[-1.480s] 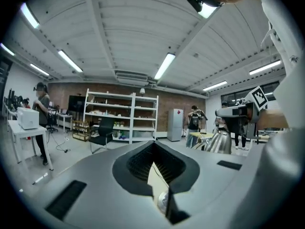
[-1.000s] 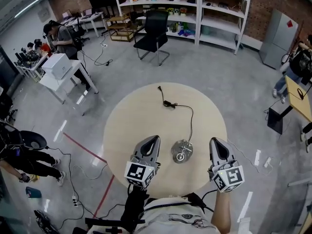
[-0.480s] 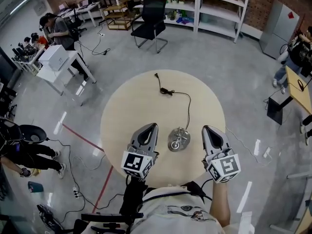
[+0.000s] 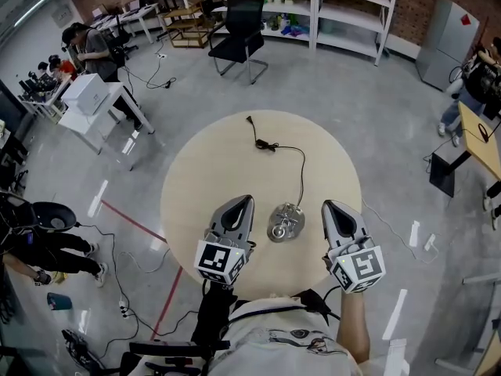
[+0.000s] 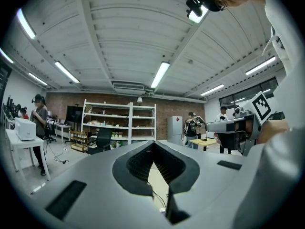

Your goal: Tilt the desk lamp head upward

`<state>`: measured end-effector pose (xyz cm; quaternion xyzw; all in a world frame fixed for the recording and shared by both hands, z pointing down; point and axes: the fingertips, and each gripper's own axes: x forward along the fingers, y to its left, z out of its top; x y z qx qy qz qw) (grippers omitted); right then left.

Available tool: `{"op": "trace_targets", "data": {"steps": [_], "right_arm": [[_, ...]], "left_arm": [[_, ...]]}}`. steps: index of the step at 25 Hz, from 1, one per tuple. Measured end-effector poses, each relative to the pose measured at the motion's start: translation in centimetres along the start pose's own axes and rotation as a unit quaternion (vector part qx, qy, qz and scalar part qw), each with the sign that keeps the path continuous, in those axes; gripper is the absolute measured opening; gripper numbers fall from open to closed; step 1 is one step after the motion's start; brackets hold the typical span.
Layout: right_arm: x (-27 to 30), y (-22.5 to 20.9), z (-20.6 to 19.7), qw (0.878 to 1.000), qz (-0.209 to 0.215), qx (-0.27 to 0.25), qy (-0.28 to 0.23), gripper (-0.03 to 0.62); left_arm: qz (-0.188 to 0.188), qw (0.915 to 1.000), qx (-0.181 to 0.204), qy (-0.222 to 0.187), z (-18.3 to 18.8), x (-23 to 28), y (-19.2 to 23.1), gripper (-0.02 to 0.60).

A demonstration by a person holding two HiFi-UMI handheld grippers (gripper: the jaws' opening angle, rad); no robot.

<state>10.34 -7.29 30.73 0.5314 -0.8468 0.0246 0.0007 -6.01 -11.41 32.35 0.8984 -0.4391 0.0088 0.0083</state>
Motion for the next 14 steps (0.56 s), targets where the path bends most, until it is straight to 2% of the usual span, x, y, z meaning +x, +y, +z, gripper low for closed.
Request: {"op": "trace_targets", "data": {"steps": [14], "right_arm": [[0.9, 0.71, -0.76, 1.0, 0.015, 0.005, 0.009, 0.003]], "left_arm": [[0.002, 0.9999, -0.008, 0.009, -0.82, 0.07, 0.88, -0.009]]}}
